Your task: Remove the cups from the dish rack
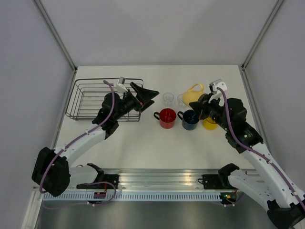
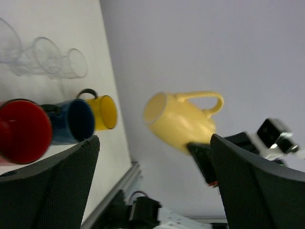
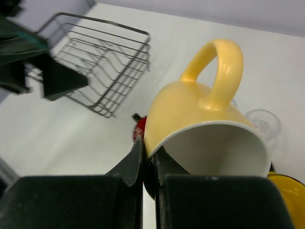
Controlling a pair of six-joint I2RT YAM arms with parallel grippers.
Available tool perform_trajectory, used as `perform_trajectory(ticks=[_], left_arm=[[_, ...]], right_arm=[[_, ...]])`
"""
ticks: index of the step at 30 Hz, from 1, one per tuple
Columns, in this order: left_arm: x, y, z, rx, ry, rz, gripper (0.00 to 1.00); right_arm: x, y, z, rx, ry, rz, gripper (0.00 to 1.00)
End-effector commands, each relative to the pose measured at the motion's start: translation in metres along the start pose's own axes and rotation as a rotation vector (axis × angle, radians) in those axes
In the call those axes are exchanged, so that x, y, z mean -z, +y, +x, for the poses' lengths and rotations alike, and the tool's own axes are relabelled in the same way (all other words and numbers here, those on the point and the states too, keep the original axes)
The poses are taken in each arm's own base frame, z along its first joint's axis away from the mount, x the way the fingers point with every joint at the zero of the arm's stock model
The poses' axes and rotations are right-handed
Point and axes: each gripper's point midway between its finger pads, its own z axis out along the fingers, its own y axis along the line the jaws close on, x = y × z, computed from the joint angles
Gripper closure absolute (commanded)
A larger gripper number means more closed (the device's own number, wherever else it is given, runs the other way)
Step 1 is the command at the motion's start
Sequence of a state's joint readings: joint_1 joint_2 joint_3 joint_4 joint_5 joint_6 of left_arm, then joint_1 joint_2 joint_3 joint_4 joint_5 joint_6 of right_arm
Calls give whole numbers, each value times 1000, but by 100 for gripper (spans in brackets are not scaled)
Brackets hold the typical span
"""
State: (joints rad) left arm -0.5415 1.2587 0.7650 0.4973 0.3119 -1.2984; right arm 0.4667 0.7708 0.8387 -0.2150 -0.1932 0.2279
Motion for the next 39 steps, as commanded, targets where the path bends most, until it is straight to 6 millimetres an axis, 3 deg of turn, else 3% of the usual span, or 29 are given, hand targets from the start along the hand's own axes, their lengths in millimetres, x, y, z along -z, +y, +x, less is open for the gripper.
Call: perform_trajectory(ticks=[1, 2, 3, 6, 7, 11, 14, 17, 21, 26, 33, 39], left_arm=[[22, -32, -15, -293, -48, 4, 0], [29, -27, -13, -332, -30, -39, 0], [40, -44, -16, -389, -41, -22, 0], [63, -45, -6, -531, 14, -36, 0], [78, -57, -4, -599, 9, 1, 0], [117, -55, 12, -743, 77, -18, 0], [145, -44, 12, -834, 83, -97, 0], [167, -27, 14, -914, 104, -159, 0], [184, 1, 16, -974, 119, -230, 0], [196, 34, 15, -1013, 96, -303, 0], [208, 27, 3, -1046, -4, -310, 0], [210, 26, 4, -1046, -13, -300, 0]], right_arm=[[1, -48, -34, 80, -15, 284, 100], [2, -63, -26, 89, 35, 364, 100], [-6, -73, -26, 94, 73, 405, 100], [-15, -103, -18, 102, 187, 498, 100], [-15, -112, -14, 100, 222, 515, 100], [-21, -147, -17, 103, 289, 550, 100], [-28, -176, -12, 148, 338, 556, 99], [-36, -189, -10, 181, 355, 536, 100], [-52, -221, 4, 204, 481, 505, 100], [-57, -252, 37, 109, 632, 502, 100], [-66, -270, 81, 28, 772, 536, 100], [-70, -275, 92, 63, 816, 506, 100]])
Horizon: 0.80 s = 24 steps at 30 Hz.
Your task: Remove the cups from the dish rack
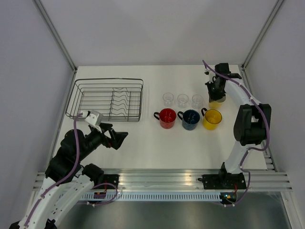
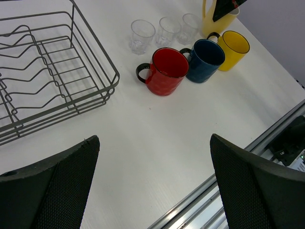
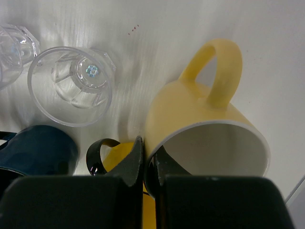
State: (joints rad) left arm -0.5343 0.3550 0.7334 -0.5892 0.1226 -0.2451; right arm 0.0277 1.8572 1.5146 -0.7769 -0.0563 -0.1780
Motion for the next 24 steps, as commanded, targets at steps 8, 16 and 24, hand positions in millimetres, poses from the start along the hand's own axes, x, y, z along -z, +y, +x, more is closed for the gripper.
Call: perform_trajectory(ticks=[8, 16, 24], left_arm=[[0, 5, -5, -44, -30, -19, 0], [1, 6, -5, -41, -35, -27, 0], [1, 7, -6, -43, -38, -34, 0]], right_arm=[[4, -6, -25, 99, -25, -2, 100], [-6, -8, -21, 133, 13, 6, 99], [-16, -3, -12, 140, 59, -20, 90]])
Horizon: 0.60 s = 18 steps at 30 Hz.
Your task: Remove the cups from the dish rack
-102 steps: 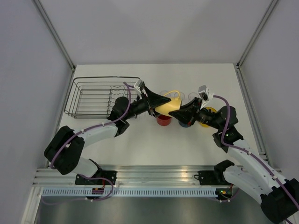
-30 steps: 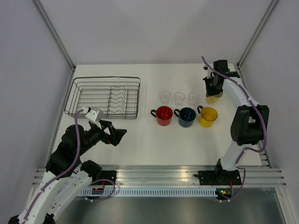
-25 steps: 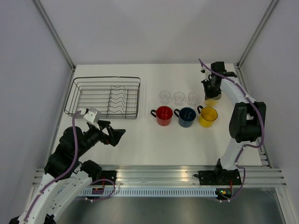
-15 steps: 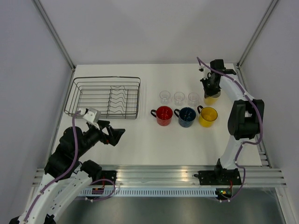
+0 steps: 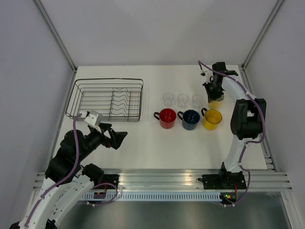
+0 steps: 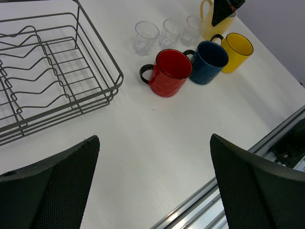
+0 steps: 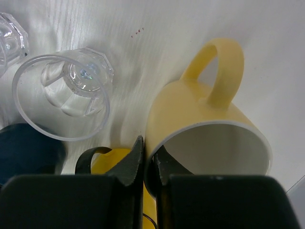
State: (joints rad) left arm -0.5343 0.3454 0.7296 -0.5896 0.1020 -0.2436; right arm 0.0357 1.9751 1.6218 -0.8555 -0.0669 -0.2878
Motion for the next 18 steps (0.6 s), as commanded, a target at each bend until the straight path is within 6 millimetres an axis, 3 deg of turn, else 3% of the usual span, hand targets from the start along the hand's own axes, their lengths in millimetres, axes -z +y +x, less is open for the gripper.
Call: perform_trajectory(ticks=[1, 5, 12, 15, 18], left_arm=[[1, 4, -5, -39, -30, -15, 0], [-1, 5, -4, -37, -25, -21, 0], [-2, 7, -4, -35, -19, -30, 0], [-3, 10, -5, -33, -22, -48, 0], [-4, 17, -4, -25, -19, -93, 0]], right_arm=[[7, -4, -14, 31, -31, 22, 88], [10, -7, -15, 22, -39, 39, 80], [24, -9, -22, 7, -78, 58, 73], [40, -13, -30, -7, -122, 85, 69], [73, -14, -43, -29, -224, 101, 58]])
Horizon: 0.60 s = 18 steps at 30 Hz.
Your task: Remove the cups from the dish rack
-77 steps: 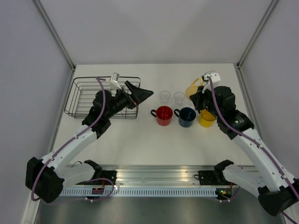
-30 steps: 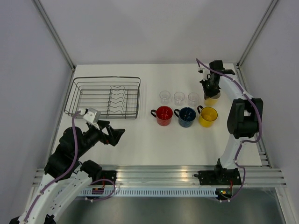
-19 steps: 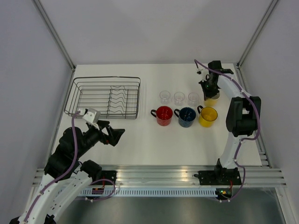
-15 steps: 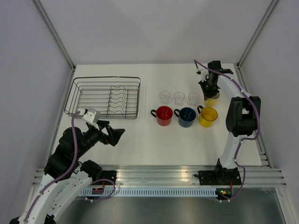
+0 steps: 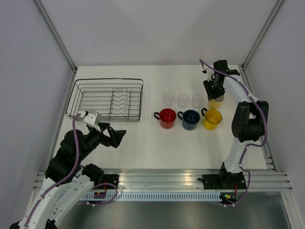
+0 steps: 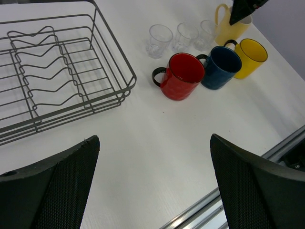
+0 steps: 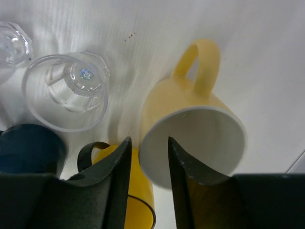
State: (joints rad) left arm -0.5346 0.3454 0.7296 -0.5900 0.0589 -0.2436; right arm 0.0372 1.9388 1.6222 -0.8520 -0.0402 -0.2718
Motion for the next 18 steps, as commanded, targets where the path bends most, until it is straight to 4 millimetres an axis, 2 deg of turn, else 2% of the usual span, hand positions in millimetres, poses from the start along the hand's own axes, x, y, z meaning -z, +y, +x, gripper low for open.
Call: perform_trajectory(ticks=[1, 2, 3, 4, 5, 6, 7, 8, 10, 11, 12, 13, 14, 15, 16, 18], left_arm=[[-4, 21, -5, -20, -20, -114, 0], [-4, 26, -5, -11, -20, -145, 0], [-3, 30, -5, -6, -20, -172, 0], [-3, 38, -7, -3, -23, -215, 0], [-2, 41, -8, 5, -28, -237, 0], [-1, 48, -8, 11, -29, -273, 0], [0, 55, -9, 16, -36, -311, 0], [1, 59, -10, 21, -41, -330, 0], [2, 69, -12, 31, -52, -372, 0], [2, 71, -11, 28, -45, -376, 0], [2, 76, -12, 31, -50, -396, 0], [1, 77, -12, 31, -50, -394, 0], [1, 80, -12, 27, -48, -403, 0], [3, 86, -13, 34, -53, -432, 0], [4, 90, -15, 39, -60, -449, 0], [8, 99, -16, 48, -71, -496, 0]], right_arm=[[62, -11, -38, -35, -208, 58, 56], [69, -12, -44, -44, -248, 61, 51], [86, -11, -47, -49, -296, 65, 49], [89, -9, -44, -59, -305, 62, 45], [95, -8, -48, -78, -346, 62, 33], [114, -4, -53, -85, -409, 54, 26], [113, 0, -46, -100, -417, 46, 20], [121, 1, -52, -129, -476, 46, 2], [139, 9, -45, -158, -550, 30, 2], [149, 10, -50, -171, -608, 32, 2], [170, 13, -48, -200, -671, 31, 2], [167, 15, -39, -215, -671, 27, 2], [176, 14, -39, -218, -709, 44, 2], [195, 16, -35, -274, -762, 42, 2], [195, 16, -27, -309, -764, 55, 2], [214, 14, -15, -381, -822, 79, 2]])
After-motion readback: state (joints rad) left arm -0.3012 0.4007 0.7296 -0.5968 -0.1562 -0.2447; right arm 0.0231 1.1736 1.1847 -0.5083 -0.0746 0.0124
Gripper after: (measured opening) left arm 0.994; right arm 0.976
